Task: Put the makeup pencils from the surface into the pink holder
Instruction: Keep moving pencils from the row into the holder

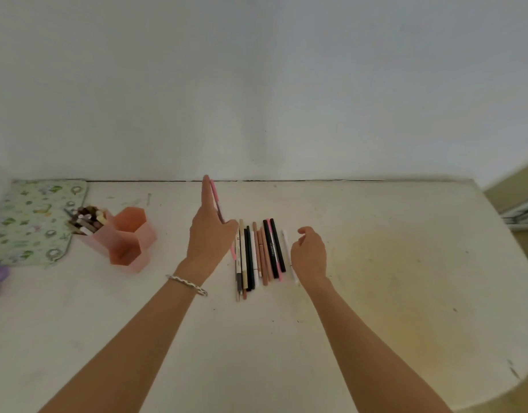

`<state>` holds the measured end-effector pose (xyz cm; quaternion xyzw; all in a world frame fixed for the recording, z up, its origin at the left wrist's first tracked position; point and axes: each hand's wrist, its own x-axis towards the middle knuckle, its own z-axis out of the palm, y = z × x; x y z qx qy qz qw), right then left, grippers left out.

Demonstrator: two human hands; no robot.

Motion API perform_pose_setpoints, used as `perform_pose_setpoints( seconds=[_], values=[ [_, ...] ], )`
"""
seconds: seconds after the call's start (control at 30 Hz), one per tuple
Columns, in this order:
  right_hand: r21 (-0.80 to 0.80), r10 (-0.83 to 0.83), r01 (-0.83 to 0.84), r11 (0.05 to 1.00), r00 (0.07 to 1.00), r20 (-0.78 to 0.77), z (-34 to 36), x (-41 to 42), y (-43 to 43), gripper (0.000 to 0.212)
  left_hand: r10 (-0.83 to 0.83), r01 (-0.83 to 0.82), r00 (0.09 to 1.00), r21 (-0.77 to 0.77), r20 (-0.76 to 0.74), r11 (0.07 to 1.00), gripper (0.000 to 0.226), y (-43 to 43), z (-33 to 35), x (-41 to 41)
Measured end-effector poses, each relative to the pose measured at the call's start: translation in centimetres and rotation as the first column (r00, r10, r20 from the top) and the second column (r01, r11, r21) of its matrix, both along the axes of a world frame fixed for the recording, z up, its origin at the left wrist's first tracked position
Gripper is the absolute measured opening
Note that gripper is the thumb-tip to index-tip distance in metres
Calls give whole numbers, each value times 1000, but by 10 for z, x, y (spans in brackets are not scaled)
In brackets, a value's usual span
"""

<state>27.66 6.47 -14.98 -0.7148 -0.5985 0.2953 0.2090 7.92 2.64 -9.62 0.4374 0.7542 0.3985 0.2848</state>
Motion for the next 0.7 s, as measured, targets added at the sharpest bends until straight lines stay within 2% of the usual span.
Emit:
perform_pose_setpoints(
  seconds=[0.1, 0.2, 0.27, 0.33, 0.4, 0.47, 0.57, 0.7],
  values=[
    [-84, 142, -130, 988, 978, 155, -13, -7, -6, 40, 4, -4, 1000, 29, 2, 1000, 113, -1, 8, -8],
    [-61, 232, -224, 973, 933, 276, -13, -12, -5, 52, 28, -27, 999, 48, -38, 999, 99, -7, 16, -23],
    [45, 170, -182, 982, 966, 193, 0, -21, 1, 64, 87, -73, 992, 142, -96, 987, 86, -11, 28, -43],
    [228, 129, -128, 965, 992, 10, 21, -40, 10, 68, 181, -138, 971, 251, -157, 958, 77, -15, 44, -71],
    [401, 175, -115, 909, 977, -118, 45, -64, 17, 68, 241, -160, 946, 333, -217, 929, 69, -18, 59, -102],
    [509, 220, -90, 856, 954, -202, 65, -90, 23, 66, 282, -172, 916, 356, -284, 919, 62, -22, 69, -130],
    [590, 279, -53, 806, 913, -298, 87, -131, 24, 63, 255, -155, 875, 260, -411, 953, 61, -25, 71, -158],
    [619, 394, -75, 782, 829, -396, 99, -180, 10, 57, 114, -104, 853, 48, -509, 993, 53, -21, 54, -166]
  ],
)
